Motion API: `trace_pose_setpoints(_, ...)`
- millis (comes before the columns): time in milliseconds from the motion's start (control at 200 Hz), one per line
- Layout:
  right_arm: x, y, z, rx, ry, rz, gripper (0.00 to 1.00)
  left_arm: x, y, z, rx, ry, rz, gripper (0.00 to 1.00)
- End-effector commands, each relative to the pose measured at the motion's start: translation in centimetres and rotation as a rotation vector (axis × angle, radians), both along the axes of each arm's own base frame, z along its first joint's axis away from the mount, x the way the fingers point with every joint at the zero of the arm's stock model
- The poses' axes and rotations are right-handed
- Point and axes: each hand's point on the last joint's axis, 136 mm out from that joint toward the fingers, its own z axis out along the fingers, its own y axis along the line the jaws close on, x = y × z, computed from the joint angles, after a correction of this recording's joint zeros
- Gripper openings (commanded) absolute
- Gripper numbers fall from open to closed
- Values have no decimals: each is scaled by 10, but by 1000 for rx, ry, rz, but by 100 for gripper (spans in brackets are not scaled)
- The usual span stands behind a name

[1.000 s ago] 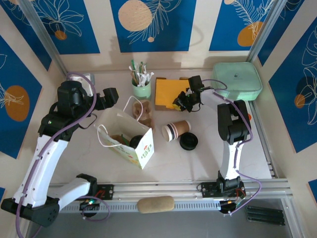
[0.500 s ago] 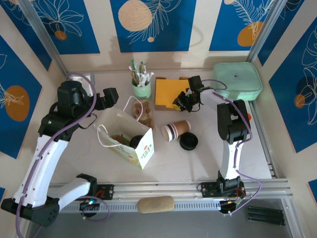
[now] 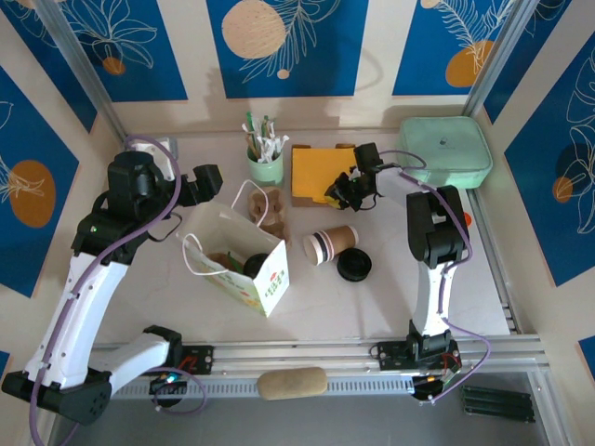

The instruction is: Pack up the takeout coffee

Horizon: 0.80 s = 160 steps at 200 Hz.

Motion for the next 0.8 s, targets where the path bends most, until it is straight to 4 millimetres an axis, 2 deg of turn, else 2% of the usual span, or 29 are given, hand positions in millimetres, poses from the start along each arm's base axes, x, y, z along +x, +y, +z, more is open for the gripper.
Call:
trace_pose_setpoints(0, 3, -4, -10, -5, 27, -18, 20, 1, 0, 4, -12, -12, -2, 100)
trace_pose_setpoints(85, 5, -4, -10, -7, 25, -18, 18, 1, 0, 4, -12, -14, -3, 99)
trace_pose_setpoints(235, 9, -3, -5, 2, 8, -17, 0, 2, 0, 4, -16, -14, -1, 99)
trace_pose_setpoints(505, 16, -3, 30, 20, -80, -8, 0, 1, 0, 7, -18, -18, 1, 99)
trace_pose_setpoints(660, 15, -3, 39, 11, -92, -7, 0, 1, 0, 6, -20, -17, 1, 100)
trace_pose_setpoints(735, 13, -2, 37, 1, -83, -8, 19, 1, 0, 6, -21, -18, 0, 99)
trace_pose_setpoints(795, 10, 1, 34, -2, -73, -5, 26, 2, 0, 6, -20, -15, -1, 99)
